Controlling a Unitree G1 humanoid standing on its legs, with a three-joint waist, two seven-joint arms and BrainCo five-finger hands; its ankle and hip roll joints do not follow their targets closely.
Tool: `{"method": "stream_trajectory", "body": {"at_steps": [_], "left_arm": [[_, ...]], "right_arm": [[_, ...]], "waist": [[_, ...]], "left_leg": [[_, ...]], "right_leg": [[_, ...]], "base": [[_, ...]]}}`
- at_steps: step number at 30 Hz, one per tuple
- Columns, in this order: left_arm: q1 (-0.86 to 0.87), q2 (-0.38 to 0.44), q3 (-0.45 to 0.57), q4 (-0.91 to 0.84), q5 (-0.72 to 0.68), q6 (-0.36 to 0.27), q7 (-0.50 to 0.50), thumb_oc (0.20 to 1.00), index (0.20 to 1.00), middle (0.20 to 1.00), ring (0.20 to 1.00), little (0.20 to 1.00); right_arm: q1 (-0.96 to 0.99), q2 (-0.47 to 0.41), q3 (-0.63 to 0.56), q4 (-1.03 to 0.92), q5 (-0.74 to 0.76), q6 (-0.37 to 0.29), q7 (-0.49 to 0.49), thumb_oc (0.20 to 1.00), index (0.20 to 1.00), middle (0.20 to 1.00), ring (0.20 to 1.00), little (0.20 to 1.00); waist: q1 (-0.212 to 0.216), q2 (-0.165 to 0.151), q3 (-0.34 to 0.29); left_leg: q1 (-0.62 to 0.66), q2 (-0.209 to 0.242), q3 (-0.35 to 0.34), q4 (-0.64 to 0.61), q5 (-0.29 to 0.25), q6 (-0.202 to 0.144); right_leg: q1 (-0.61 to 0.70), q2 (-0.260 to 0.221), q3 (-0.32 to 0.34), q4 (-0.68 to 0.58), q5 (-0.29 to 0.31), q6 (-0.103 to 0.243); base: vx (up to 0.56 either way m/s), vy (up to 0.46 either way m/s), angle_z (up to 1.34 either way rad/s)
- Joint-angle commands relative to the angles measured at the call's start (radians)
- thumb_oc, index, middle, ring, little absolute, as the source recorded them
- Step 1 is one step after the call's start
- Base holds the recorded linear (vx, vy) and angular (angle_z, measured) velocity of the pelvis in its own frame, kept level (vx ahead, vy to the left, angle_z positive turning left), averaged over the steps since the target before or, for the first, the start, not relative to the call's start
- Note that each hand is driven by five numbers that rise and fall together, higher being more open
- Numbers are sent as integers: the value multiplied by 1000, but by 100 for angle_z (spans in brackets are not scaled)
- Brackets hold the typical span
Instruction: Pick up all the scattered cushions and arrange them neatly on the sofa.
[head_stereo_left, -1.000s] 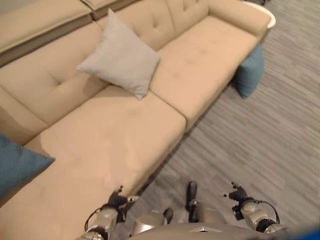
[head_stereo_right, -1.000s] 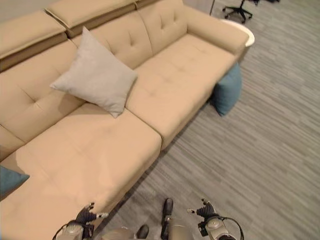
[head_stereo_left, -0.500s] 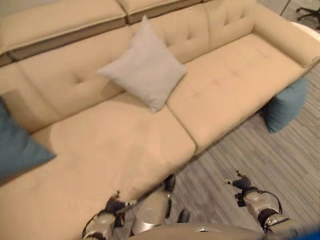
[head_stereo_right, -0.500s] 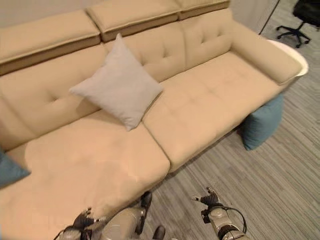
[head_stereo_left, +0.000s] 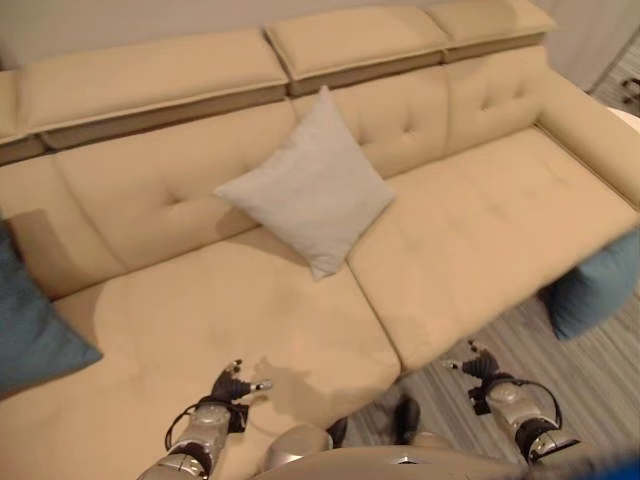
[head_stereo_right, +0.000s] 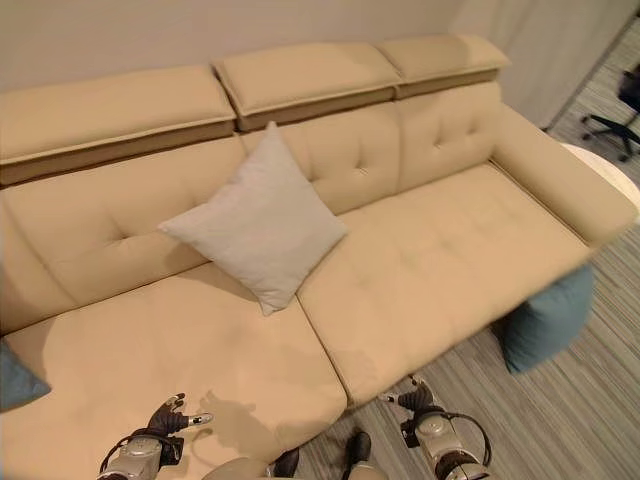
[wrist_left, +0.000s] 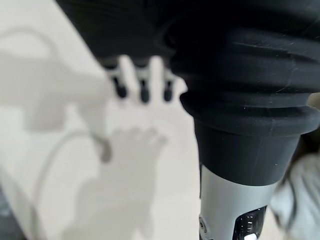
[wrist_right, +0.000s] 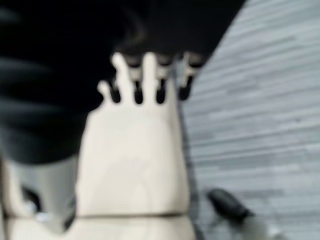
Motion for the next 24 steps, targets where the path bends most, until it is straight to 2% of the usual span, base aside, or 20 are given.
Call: {"method": "stream_trajectory", "body": {"at_steps": [1, 2, 3, 4, 7, 9, 10, 11, 12, 13, 15, 17, 20, 22, 23, 24], "left_arm": [[16, 2, 16, 14, 19, -16, 16, 1000, 1000, 1000, 1000, 1000], [18, 2, 17, 12, 13, -17, 14, 1000, 1000, 1000, 1000, 1000], [18, 2, 17, 12, 13, -17, 14, 1000, 1000, 1000, 1000, 1000], [19, -3, 17, 17, 9, -20, 12, 1000, 1000, 1000, 1000, 1000], [10, -11, 19, 6, -14, -22, 13, 1000, 1000, 1000, 1000, 1000], [5, -14, 17, -4, -21, -23, 11, 1000, 1000, 1000, 1000, 1000], [5, -16, 12, -9, -18, -24, 10, 1000, 1000, 1000, 1000, 1000], [9, -17, 12, -18, -13, -23, 5, 1000, 1000, 1000, 1000, 1000], [9, -17, 12, -18, -13, -23, 5, 1000, 1000, 1000, 1000, 1000], [13, -18, 12, -25, -6, -21, 2, 1000, 1000, 1000, 1000, 1000], [16, -17, 15, -26, -7, -21, 1, 1000, 1000, 1000, 1000, 1000], [31, -9, 26, -25, -7, -20, 1, 1000, 1000, 1000, 1000, 1000], [41, 6, 42, -27, -12, -15, 1, 1000, 1000, 1000, 1000, 1000], [39, 21, 47, -43, -21, -18, 2, 1000, 1000, 1000, 1000, 1000], [39, 21, 47, -43, -21, -18, 2, 1000, 1000, 1000, 1000, 1000], [39, 29, 53, -58, -28, -23, 6, 1000, 1000, 1000, 1000, 1000]], "right_arm": [[-26, -41, -8, -16, -8, -18, -13, 1000, 1000, 1000, 1000, 1000], [-23, -42, -10, -17, -7, -21, -14, 1000, 1000, 1000, 1000, 1000], [-23, -42, -10, -17, -7, -21, -14, 1000, 1000, 1000, 1000, 1000], [-13, -46, -11, -25, 1, -31, -13, 1000, 1000, 1000, 1000, 1000], [-11, -58, -11, -40, 9, -41, -21, 1000, 1000, 1000, 1000, 1000], [-10, -68, -16, -49, 19, -45, -23, 1000, 1000, 1000, 1000, 1000], [-4, -70, -20, -49, 24, -44, -23, 1000, 1000, 1000, 1000, 1000], [1, -73, -26, -50, 30, -42, -22, 1000, 1000, 1000, 1000, 1000], [1, -72, -26, -50, 30, -42, -22, 1000, 1000, 1000, 1000, 1000], [1, -74, -31, -47, 29, -39, -23, 1000, 1000, 1000, 1000, 1000], [-4, -72, -28, -46, 26, -37, -20, 1000, 1000, 1000, 1000, 1000], [-6, -66, -18, -48, 16, -36, -18, 1000, 1000, 1000, 1000, 1000], [-10, -56, -20, -58, 10, -35, -13, 1000, 1000, 1000, 1000, 1000], [-24, -51, -16, -77, 5, -37, -11, 1000, 1000, 1000, 1000, 1000], [-24, -51, -16, -77, 5, -37, -11, 1000, 1000, 1000, 1000, 1000], [-33, -48, -17, -89, 3, -38, -13, 1000, 1000, 1000, 1000, 1000]], "waist": [[32, -22, 15], [31, -21, 12], [30, -21, 12], [25, -22, 15], [19, -31, 38], [12, -42, 57], [1, -45, 56], [-7, -44, 54], [-7, -44, 53], [-11, -39, 41], [-5, -38, 36], [18, -42, 31], [34, -44, 29], [36, -42, 39], [36, -42, 39], [28, -30, 41]], "left_leg": [[-46, 71, 8, 71, -100, -73], [-46, 86, -12, 62, -94, -88], [-47, 86, -12, 62, -94, -88], [-57, 109, -39, 63, -86, -113], [-135, 126, 2, 124, -67, -144], [-188, 136, 107, 183, -68, -143], [-210, 141, 179, 191, -64, -133], [-227, 133, 289, 193, -65, -113], [-228, 133, 289, 194, -65, -113], [-235, 123, 369, 175, -58, -101], [-226, 121, 375, 161, -63, -97], [-206, 95, 322, 151, -74, -86], [-171, 95, 314, 129, -85, -59], [-151, 98, 304, 112, -85, -41], [-151, 98, 304, 112, -85, -41], [-128, 101, 286, 93, -88, -31]], "right_leg": [[39, -41, -18, 38, 8, 43], [40, -32, -28, 44, -6, 37], [40, -32, -28, 44, -6, 37], [66, -14, -68, 35, -37, 15], [100, 2, -122, 1, -58, -12], [132, 1, -155, -28, -61, -19], [143, 0, -178, -45, -61, -19], [160, 6, -206, -64, -56, -22], [160, 6, -206, -64, -56, -21], [165, 14, -217, -68, -59, -19], [162, 19, -213, -62, -62, -18], [163, 23, -203, -33, -75, -17], [144, 3, -212, 94, -89, -2], [86, -13, -198, 214, -58, 33], [86, -13, -198, 214, -58, 33], [34, -12, -158, 291, -27, 59]], "base": [[123, -265, 62], [73, -176, 32], [98, -287, 73], [67, -310, 74], [12, -299, 105], [-18, -161, 83], [17, -131, 52], [17, -97, 61], [97, -45, 101], [70, 10, 91], [104, 34, 38], [176, 62, -43], [157, 103, -36], [88, 89, -8], [103, 69, -19], [74, 45, -12]]}}
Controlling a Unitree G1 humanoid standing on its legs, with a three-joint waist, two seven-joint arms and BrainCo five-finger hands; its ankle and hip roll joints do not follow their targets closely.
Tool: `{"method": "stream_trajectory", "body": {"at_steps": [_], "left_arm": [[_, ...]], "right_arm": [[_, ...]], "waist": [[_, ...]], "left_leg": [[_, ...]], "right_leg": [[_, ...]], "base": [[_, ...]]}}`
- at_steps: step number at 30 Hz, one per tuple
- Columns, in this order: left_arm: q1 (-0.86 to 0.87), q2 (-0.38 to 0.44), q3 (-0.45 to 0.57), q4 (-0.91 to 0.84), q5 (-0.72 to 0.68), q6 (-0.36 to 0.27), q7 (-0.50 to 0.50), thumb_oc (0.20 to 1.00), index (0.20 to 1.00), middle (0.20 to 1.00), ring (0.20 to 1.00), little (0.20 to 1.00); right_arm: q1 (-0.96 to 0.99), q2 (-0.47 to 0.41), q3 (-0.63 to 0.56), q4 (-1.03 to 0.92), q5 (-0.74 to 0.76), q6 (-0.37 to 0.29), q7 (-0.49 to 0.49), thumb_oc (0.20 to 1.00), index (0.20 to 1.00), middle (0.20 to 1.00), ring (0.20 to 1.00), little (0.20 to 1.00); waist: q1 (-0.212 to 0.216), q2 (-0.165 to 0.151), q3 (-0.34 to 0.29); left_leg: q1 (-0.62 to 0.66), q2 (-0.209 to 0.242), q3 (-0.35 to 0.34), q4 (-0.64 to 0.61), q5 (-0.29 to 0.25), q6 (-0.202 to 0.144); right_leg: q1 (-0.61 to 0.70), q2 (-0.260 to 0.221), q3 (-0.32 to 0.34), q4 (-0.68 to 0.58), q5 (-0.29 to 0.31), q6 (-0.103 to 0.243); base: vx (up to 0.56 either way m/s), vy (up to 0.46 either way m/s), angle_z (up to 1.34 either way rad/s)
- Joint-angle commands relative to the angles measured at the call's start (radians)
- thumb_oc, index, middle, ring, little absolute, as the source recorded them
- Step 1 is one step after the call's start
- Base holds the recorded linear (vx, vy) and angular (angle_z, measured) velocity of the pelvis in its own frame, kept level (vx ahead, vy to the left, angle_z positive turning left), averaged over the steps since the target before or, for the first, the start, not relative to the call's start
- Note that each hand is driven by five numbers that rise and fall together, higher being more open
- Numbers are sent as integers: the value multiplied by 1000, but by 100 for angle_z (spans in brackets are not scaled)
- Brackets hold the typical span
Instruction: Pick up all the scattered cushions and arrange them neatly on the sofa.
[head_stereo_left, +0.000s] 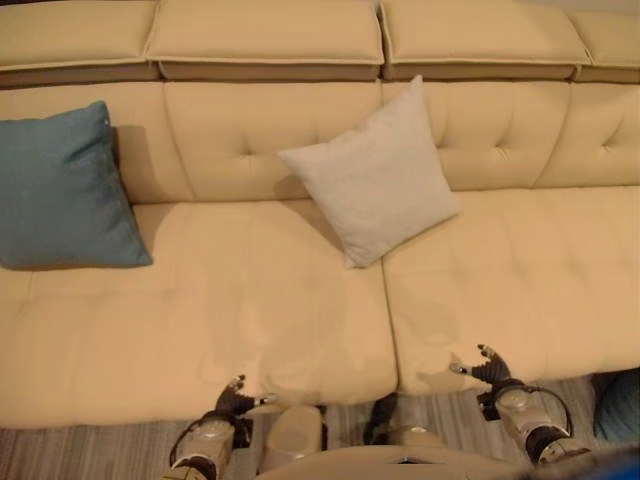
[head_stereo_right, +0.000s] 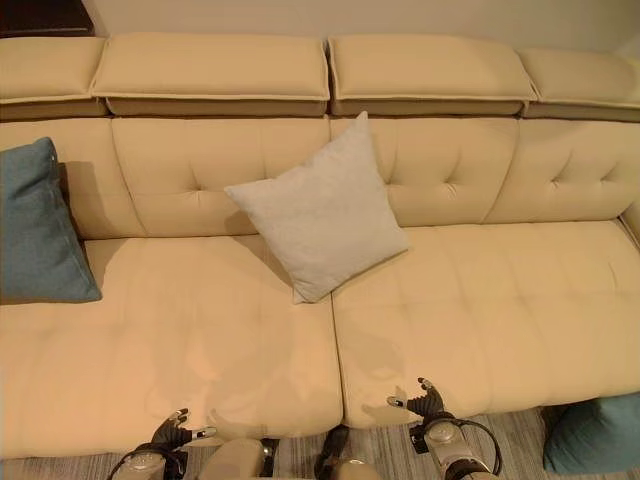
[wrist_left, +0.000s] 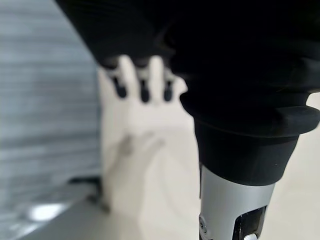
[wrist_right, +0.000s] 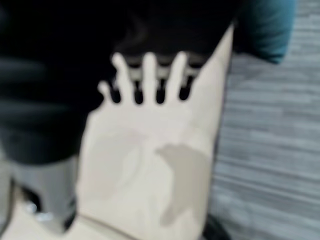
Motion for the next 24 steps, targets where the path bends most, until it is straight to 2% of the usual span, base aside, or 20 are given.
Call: {"method": "stream_trajectory", "body": {"at_steps": [1, 2, 4, 5, 6, 9, 12, 13, 14, 16, 19, 21, 24], "left_arm": [[-10, 34, 18, -22, -22, -23, 8, 1000, 1000, 1000, 1000, 1000], [-16, 36, 17, -39, -34, -33, 13, 1000, 1000, 1000, 1000, 1000], [-31, 36, 11, -72, -58, -50, 26, 1000, 1000, 1000, 1000, 1000], [-31, 36, 11, -72, -58, -50, 26, 1000, 1000, 1000, 1000, 1000], [-63, 35, -8, -112, -77, -64, 41, 1000, 1000, 1000, 1000, 1000], [-100, 25, -19, -157, -113, -77, 61, 1000, 1000, 1000, 1000, 1000], [-204, -5, -56, -333, -231, -120, 106, 1000, 1000, 1000, 1000, 1000], [-204, -5, -56, -333, -231, -120, 106, 1000, 1000, 1000, 1000, 1000], [-267, -22, -70, -400, -262, -144, 161, 1000, 1000, 1000, 1000, 1000], [-344, -29, -93, -441, -288, -160, 196, 1000, 1000, 1000, 1000, 1000], [-462, -10, -110, -420, -325, -176, 231, 1000, 1000, 1000, 1000, 1000], [-646, 21, -133, -324, -371, -191, 259, 1000, 1000, 1000, 1000, 1000], [-761, 38, -156, -305, -396, -202, 278, 1000, 1000, 1000, 1000, 1000]], "right_arm": [[-18, -15, 1, -45, -8, -24, -12, 1000, 1000, 1000, 1000, 1000], [-26, -20, 3, -55, -11, -24, -16, 1000, 1000, 1000, 1000, 1000], [-31, -27, 6, -67, -13, -24, -22, 1000, 1000, 1000, 1000, 1000], [-31, -27, 6, -67, -13, -24, -22, 1000, 1000, 1000, 1000, 1000], [-29, -40, -3, -86, -14, -21, -33, 1000, 1000, 1000, 1000, 1000], [-47, -48, 2, -103, -9, -27, -45, 1000, 1000, 1000, 1000, 1000], [-109, -96, -8, -207, 26, -49, -88, 1000, 1000, 1000, 1000, 1000], [-109, -96, -8, -207, 26, -49, -88, 1000, 1000, 1000, 1000, 1000], [-159, -107, -7, -258, 39, -59, -120, 1000, 1000, 1000, 1000, 1000], [-246, -120, 10, -294, 45, -64, -156, 1000, 1000, 1000, 1000, 1000], [-401, -160, 38, -293, 67, -68, -193, 1000, 1000, 1000, 1000, 1000], [-643, -211, 100, -255, 99, -71, -232, 1000, 1000, 1000, 1000, 1000], [-796, -250, 126, -256, 116, -76, -282, 1000, 1000, 1000, 1000, 1000]], "waist": [[28, -17, -25], [24, -5, -21], [14, 8, -13], [13, 8, -15], [-10, -1, -10], [-16, -13, -13], [-34, -12, 17], [-35, -11, 16], [-42, -9, 34], [-45, -9, 59], [-49, -5, 86], [-51, -15, 110], [-59, -23, 127]], "left_leg": [[-42, -15, -80, 63, -68, -31], [-22, -14, -102, 48, -69, -34], [-2, -8, -128, 43, -79, -43], [-5, -9, -129, 43, -77, -43], [26, -17, -173, 37, -93, -62], [11, 1, -188, 26, -80, -87], [-65, 44, -237, -22, -18, -131], [-66, 44, -239, -22, -17, -131], [-93, 57, -255, -52, 8, -140], [-133, 60, -261, -58, 24, -145], [-194, 57, -263, -54, 41, -149], [-266, 53, -260, -63, 65, -158], [-319, 56, -264, -79, 85, -167]], "right_leg": [[21, -15, 74, 134, 18, 103], [8, -27, 92, 78, -4, 89], [-6, -41, 145, -2, -5, 74], [-8, -41, 144, -5, -3, 74], [-7, -38, 242, -93, 23, 81], [0, -37, 203, -124, 43, 79], [-37, -10, 130, -133, 23, 54], [-38, -10, 128, -133, 23, 54], [-79, 1, 105, -116, 14, 46], [-132, 4, 98, -86, 8, 42], [-200, -4, 99, -55, 7, 40], [-279, -5, 110, -53, 20, 45], [-341, -5, 120, -54, 32, 49]], "base": [[182, 25, 5], [162, -55, 24], [188, -90, 29], [280, -191, 36], [245, -207, 41], [142, -263, 83], [-24, -261, 73], [-65, -141, 104], [-46, -75, 69], [-78, -49, -11], [-83, 27, -19], [-80, 51, -2], [-29, 35, -7]]}}
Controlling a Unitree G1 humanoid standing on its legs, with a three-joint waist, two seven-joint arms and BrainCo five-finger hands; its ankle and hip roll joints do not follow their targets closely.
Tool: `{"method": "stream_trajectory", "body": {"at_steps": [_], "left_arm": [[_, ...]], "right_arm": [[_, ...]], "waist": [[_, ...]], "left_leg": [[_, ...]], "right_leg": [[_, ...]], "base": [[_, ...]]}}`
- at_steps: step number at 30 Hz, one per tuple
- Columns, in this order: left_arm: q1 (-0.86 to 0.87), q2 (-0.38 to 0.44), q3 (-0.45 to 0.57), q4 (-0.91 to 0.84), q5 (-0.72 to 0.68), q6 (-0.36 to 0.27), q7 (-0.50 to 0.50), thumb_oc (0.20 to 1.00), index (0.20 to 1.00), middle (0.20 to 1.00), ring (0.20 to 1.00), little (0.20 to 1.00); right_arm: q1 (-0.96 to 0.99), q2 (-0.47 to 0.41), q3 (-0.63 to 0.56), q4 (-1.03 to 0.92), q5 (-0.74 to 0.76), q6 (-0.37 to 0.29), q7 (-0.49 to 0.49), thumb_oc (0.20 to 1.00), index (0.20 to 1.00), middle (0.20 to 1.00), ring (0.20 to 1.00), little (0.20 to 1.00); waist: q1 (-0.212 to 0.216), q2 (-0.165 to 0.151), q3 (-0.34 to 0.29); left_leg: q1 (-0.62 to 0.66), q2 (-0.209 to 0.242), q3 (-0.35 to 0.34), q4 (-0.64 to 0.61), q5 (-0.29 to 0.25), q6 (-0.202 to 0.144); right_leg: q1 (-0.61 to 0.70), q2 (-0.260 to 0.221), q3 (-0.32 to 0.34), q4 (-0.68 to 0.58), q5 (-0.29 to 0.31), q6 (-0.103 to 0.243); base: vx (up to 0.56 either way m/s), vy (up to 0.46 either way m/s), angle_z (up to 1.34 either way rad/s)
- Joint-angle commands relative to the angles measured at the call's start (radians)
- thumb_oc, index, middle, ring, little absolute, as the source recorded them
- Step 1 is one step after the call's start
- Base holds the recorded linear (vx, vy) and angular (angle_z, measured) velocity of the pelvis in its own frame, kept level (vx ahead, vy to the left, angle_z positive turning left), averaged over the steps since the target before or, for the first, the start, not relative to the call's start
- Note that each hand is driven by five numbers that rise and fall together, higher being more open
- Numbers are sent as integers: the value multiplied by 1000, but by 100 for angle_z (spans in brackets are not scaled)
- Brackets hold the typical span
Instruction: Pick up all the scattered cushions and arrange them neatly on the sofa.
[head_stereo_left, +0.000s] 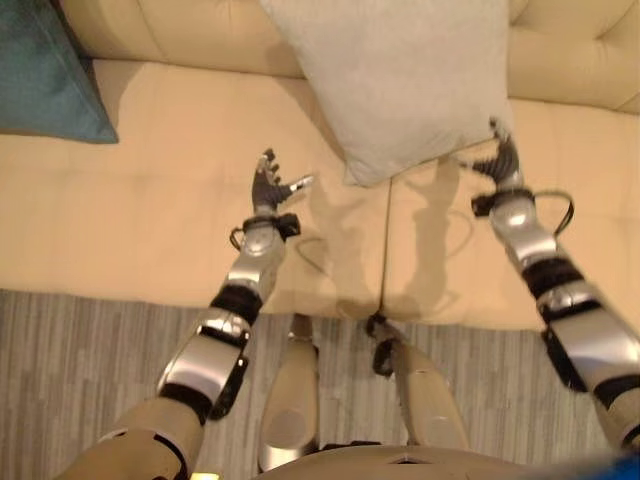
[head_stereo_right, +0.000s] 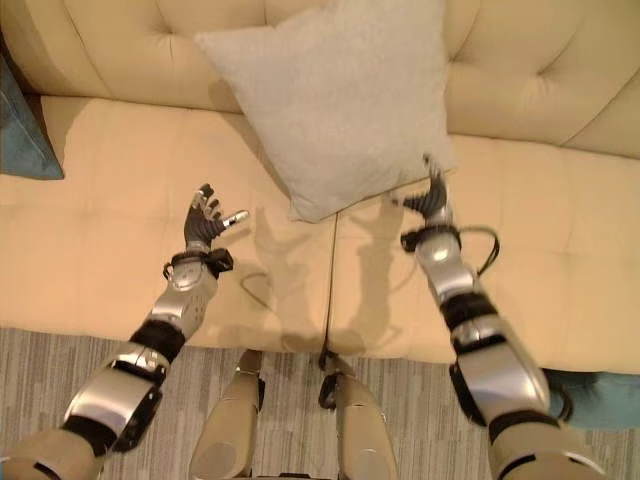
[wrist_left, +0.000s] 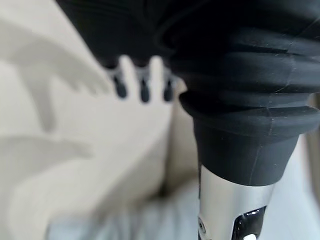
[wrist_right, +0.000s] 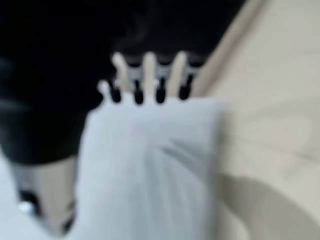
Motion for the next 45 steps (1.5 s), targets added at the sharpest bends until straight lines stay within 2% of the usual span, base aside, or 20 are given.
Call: {"method": "stream_trajectory", "body": {"at_steps": [1, 7, 14, 19, 33, 42, 43, 44, 45], "left_arm": [[88, 7, -35, -46, -29, -69, 21, 1000, 1000, 1000, 1000, 1000], [-88, 30, -55, -19, -137, -91, 3, 1000, 1000, 1000, 1000, 1000], [-135, 26, -55, -56, -148, -112, 27, 1000, 1000, 1000, 1000, 1000], [-151, 12, -75, -54, -140, -110, 21, 1000, 1000, 1000, 1000, 1000], [-357, 45, -175, 88, -162, -75, -28, 1000, 1000, 1000, 1000, 1000], [-415, -14, -196, 116, -207, -85, -30, 1000, 1000, 1000, 1000, 1000], [-417, -31, -201, 117, -215, -86, -33, 1000, 1000, 1000, 1000, 1000], [-425, -43, -207, 118, -220, -87, -36, 1000, 1000, 1000, 1000, 1000], [-436, -50, -214, 126, -227, -84, -40, 1000, 1000, 1000, 1000, 1000]], "right_arm": [[178, -20, 5, -37, 34, -46, -78, 1000, 1000, 1000, 1000, 1000], [9, -88, 52, -7, 77, -53, -108, 1000, 1000, 1000, 1000, 1000], [3, -128, 30, -81, 62, -66, -150, 1000, 1000, 1000, 1000, 1000], [-9, -160, 41, -78, 57, -75, -145, 1000, 1000, 1000, 1000, 1000], [-300, -216, 267, 236, 181, -58, -61, 1000, 1000, 1000, 1000, 1000], [-456, -239, 371, 288, 201, -58, -98, 1000, 1000, 1000, 1000, 1000], [-475, -235, 391, 295, 209, -57, -91, 1000, 1000, 1000, 1000, 1000], [-492, -229, 407, 301, 223, -61, -83, 1000, 1000, 1000, 1000, 1000], [-509, -221, 429, 310, 252, -65, -61, 1000, 1000, 1000, 1000, 1000]], "waist": [[18, -38, -100], [-8, -46, -76], [-24, -40, -77], [-35, -32, -73], [-46, -6, -55], [-53, 17, -88], [-52, 21, -98], [-51, 21, -92], [-54, 21, -103]], "left_leg": [[127, -20, -35, -31, -95, -23], [61, -24, -30, -51, -73, -32], [50, -28, -32, -72, -65, -39], [51, -31, -33, -73, -68, -40], [-54, -27, -17, -73, -35, -64], [-182, -23, -23, -73, -3, -90], [-185, -16, -21, -73, -25, -95], [-206, -20, -21, -73, 1, -95], [-210, -10, -20, -73, -21, -100]], "right_leg": [[56, -66, 23, 40, -58, 122], [-10, -65, 46, 23, -39, 135], [-26, -62, 51, 13, -36, 143], [-36, -65, 56, 23, -40, 143], [-144, -54, 72, 29, -26, 151], [-286, -38, 77, 62, -41, 155], [-298, -31, 83, 78, -79, 157], [-321, -35, 75, 81, -50, 151], [-328, -28, 83, 85, -78, 157]], "base": [[-1, 18, 8], [-2, 6, 7], [9, -6, -2], [3, -8, -3], [0, -36, -4], [30, -72, 1], [0, -87, -2], [79, -130, 0], [1, -87, 0]]}}
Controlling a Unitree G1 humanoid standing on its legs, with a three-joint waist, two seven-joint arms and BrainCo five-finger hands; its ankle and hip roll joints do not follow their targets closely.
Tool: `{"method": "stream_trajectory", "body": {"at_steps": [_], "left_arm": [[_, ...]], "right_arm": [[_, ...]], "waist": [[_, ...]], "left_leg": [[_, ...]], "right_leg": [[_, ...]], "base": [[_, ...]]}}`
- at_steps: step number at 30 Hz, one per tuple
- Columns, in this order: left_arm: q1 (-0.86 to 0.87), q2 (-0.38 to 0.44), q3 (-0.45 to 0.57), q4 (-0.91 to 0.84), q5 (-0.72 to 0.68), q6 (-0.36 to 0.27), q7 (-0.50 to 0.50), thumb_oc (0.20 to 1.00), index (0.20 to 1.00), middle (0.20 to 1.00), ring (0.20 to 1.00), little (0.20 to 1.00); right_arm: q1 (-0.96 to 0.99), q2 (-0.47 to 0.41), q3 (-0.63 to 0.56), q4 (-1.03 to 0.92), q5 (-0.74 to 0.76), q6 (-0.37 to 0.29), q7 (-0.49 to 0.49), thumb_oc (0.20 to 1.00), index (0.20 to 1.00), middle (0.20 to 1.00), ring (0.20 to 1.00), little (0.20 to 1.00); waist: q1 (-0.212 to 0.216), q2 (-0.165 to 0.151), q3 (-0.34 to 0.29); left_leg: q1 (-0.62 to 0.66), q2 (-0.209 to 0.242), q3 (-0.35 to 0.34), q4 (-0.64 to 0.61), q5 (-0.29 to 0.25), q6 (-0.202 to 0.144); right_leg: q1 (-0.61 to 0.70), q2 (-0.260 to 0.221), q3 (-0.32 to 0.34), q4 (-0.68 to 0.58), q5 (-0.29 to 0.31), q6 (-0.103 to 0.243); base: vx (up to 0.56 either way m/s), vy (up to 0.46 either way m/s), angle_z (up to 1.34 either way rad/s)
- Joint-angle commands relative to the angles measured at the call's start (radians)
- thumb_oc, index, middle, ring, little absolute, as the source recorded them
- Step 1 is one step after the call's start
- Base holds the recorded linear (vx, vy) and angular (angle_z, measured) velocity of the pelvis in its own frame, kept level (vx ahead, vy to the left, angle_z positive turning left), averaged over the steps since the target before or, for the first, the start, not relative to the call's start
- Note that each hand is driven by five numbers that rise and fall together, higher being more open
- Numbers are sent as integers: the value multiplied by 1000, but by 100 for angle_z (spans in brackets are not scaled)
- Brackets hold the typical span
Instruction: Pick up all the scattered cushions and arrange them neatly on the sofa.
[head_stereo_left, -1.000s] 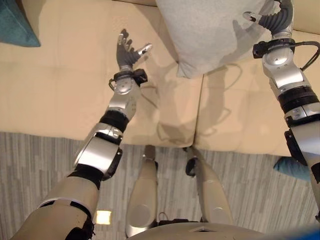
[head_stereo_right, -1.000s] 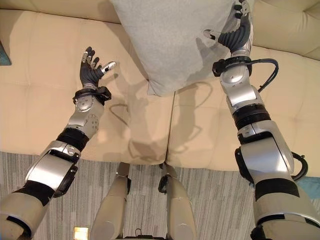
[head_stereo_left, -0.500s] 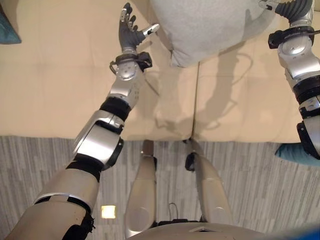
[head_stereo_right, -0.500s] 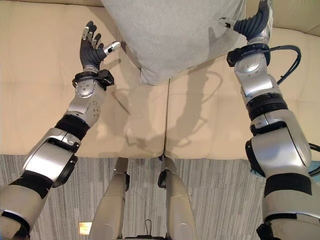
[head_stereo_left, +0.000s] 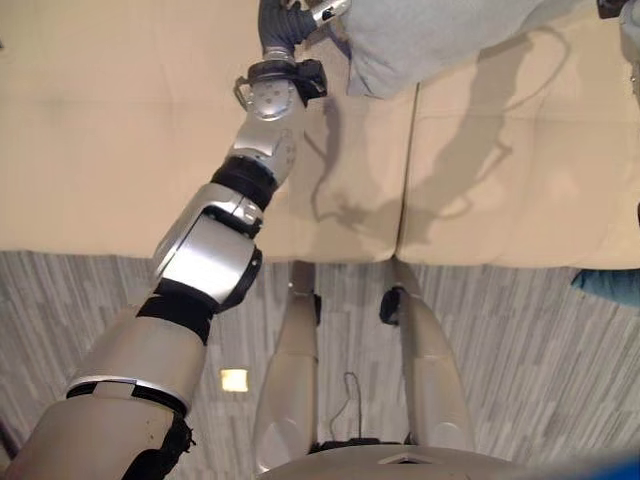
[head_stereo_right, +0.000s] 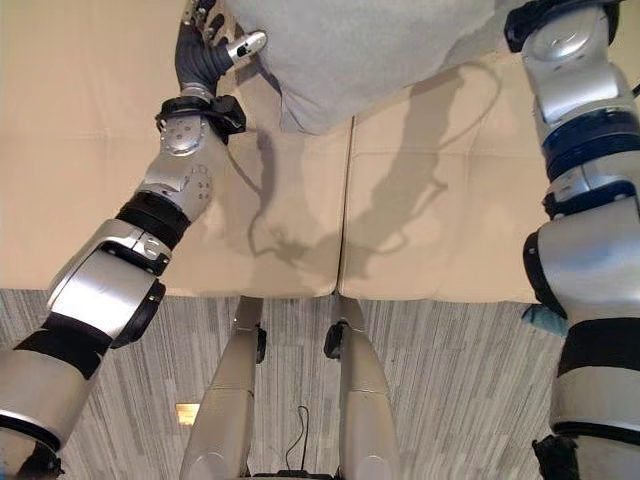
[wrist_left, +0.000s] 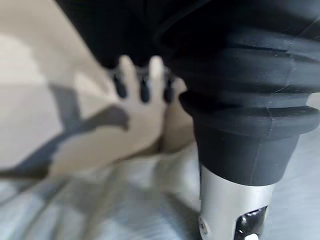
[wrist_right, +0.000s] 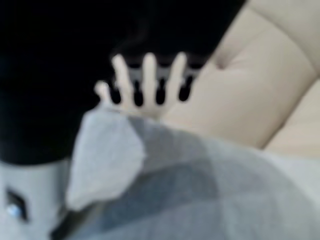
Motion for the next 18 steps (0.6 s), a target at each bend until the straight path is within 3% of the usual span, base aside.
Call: {"method": "stream_trajectory", "body": {"at_steps": [1, 4, 6, 11, 12, 13, 14, 15, 18], "left_arm": [[12, -26, -18, 43, -18, -38, -22, 1000, 1000, 1000, 1000, 1000], [-37, -35, -24, 61, -65, -40, -43, 1000, 1000, 1000, 1000, 1000], [-74, -62, -29, 38, -105, -55, -53, 1000, 1000, 1000, 1000, 1000], [-77, -108, -31, -13, -131, -80, -50, 1000, 1000, 1000, 1000, 1000], [-77, -116, -29, -21, -131, -84, -48, 1000, 1000, 1000, 1000, 1000], [-73, -122, -33, -47, -129, -93, -48, 912, 912, 912, 912, 912], [-72, -125, -33, -60, -129, -100, -46, 250, 250, 250, 250, 250], [-68, -123, -33, -74, -126, -104, -45, 200, 200, 200, 200, 200], [-40, -119, -23, -131, -119, -127, -31, 200, 200, 200, 200, 200]], "right_arm": [[15, 36, 59, 22, 88, -43, 13, 1000, 1000, 1000, 1000, 1000], [20, 95, 67, 17, 210, -67, 79, 1000, 1000, 1000, 1000, 1000], [67, 176, 23, -10, 330, -92, 127, 1000, 1000, 1000, 1000, 1000], [135, 281, -23, -45, 432, -118, 161, 1000, 1000, 1000, 1000, 1000], [145, 299, -30, -50, 439, -124, 167, 887, 887, 887, 887, 887], [175, 345, -44, -74, 455, -139, 176, 200, 200, 200, 200, 200], [185, 364, -49, -84, 456, -143, 178, 200, 200, 200, 200, 200], [196, 377, -52, -89, 449, -148, 179, 200, 200, 200, 200, 200], [212, 395, -49, -137, 412, -159, 179, 200, 200, 200, 200, 200]], "waist": [[-24, 16, -124], [-21, 14, -138], [-16, 31, -147], [-12, 46, -149], [-11, 49, -148], [-9, 49, -149], [-6, 49, -148], [-3, 48, -149], [3, 49, -155]], "left_leg": [[96, 16, -34, -71, -84, -89], [63, 24, -28, -71, -75, -97], [44, 28, -27, -71, -68, -100], [46, 30, -29, -71, -67, -99], [48, 29, -29, -71, -68, -99], [53, 29, -32, -71, -68, -98], [55, 28, -37, -71, -67, -97], [57, 28, -43, -71, -67, -96], [60, 25, -60, -71, -68, -94]], "right_leg": [[-30, -8, 49, 112, -146, 154], [-71, 1, 55, 111, -140, 158], [-98, 7, 54, 121, -145, 156], [-105, 7, 47, 135, -153, 153], [-104, 8, 47, 136, -155, 152], [-102, 6, 45, 139, -154, 151], [-102, 7, 46, 141, -150, 152], [-105, 9, 48, 144, -150, 153], [-115, 4, 44, 170, -161, 153]], "base": [[81, -128, -1], [20, -71, -10], [47, -32, -14], [6, -1, -2], [0, 0, 0], [7, 38, -1], [3, 42, -1], [-1, 31, -1], [4, 36, -1]]}}
